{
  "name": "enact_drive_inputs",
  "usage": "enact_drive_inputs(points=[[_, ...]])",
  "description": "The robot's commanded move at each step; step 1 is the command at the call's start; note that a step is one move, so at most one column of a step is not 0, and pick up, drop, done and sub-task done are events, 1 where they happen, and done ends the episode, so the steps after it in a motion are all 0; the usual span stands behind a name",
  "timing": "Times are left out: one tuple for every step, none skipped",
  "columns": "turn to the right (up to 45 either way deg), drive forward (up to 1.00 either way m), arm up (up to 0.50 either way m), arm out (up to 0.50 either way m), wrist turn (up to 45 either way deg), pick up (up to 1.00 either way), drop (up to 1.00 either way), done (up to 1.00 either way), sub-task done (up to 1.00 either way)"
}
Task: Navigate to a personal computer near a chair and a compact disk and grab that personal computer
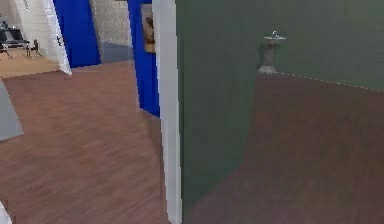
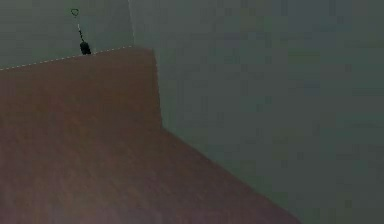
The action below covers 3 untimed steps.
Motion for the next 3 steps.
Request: enact_drive_inputs(points=[[-24.0, 0.0, 0.0, 0.0, 0.0, 0.0, 0.0, 0.0, 0.0], [0.0, 1.0, 0.0, 0.0, 0.0, 0.0, 0.0, 0.0, 0.0], [-21.0, 0.0, 0.0, 0.0, 0.0, 0.0, 0.0, 0.0, 0.0]])
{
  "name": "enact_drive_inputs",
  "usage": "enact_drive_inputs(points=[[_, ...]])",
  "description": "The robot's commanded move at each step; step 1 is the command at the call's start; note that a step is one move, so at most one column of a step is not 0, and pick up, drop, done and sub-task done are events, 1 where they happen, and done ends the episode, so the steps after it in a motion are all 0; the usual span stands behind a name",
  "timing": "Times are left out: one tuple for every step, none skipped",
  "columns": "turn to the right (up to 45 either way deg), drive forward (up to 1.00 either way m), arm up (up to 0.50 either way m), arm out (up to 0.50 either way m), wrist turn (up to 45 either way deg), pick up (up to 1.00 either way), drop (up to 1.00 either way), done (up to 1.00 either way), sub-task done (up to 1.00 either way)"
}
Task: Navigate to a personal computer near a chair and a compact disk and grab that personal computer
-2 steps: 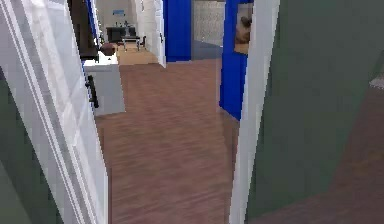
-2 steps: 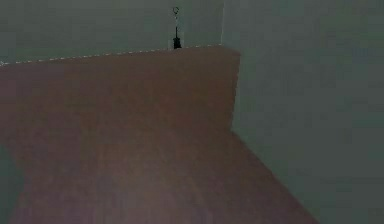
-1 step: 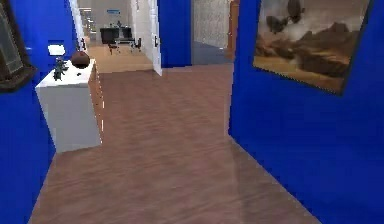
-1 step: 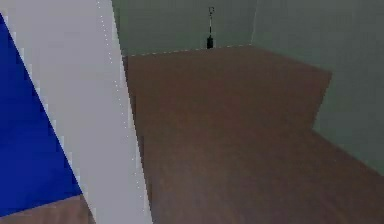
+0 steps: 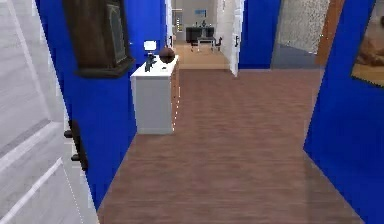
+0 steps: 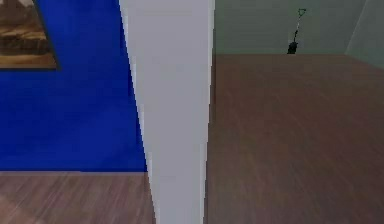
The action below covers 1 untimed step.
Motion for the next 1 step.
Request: enact_drive_inputs(points=[[0.0, 0.1, 0.0, 0.0, 0.0, 0.0, 0.0, 0.0, 0.0]])
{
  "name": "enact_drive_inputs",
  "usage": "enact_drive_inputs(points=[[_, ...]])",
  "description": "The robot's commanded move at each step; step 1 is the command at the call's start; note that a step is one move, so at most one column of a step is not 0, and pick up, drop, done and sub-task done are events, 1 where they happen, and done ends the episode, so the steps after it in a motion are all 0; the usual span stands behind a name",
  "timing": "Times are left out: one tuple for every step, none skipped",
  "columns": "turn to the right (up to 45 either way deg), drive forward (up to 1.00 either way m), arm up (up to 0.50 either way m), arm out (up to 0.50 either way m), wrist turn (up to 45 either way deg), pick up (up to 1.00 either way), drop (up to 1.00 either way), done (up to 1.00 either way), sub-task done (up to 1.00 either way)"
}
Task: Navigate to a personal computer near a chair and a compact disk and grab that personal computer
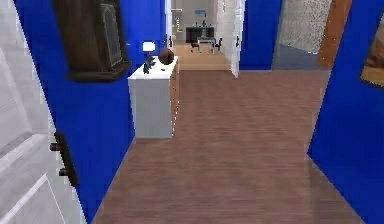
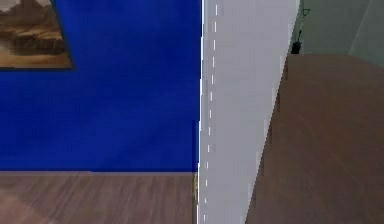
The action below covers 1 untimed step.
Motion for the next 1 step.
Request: enact_drive_inputs(points=[[18.0, 0.0, 0.0, 0.0, 0.0, 0.0, 0.0, 0.0, 0.0]])
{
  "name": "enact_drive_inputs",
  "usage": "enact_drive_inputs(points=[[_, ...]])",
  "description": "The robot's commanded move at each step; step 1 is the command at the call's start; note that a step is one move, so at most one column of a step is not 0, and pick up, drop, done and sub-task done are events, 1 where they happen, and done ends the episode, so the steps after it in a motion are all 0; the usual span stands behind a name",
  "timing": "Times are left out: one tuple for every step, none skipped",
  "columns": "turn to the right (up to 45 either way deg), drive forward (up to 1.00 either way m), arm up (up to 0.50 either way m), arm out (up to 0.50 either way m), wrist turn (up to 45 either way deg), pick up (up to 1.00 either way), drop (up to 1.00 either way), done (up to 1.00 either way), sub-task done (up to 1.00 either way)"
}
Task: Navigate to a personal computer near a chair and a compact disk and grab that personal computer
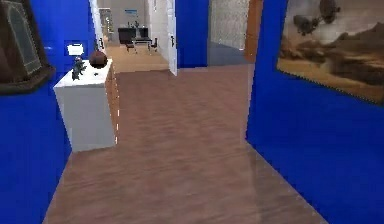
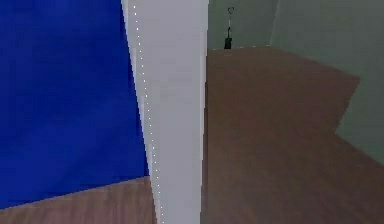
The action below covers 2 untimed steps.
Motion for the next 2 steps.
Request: enact_drive_inputs(points=[[0.0, 1.0, 0.0, 0.0, 0.0, 0.0, 0.0, 0.0, 0.0], [0.0, 1.0, 0.0, 0.0, 0.0, 0.0, 0.0, 0.0, 0.0]])
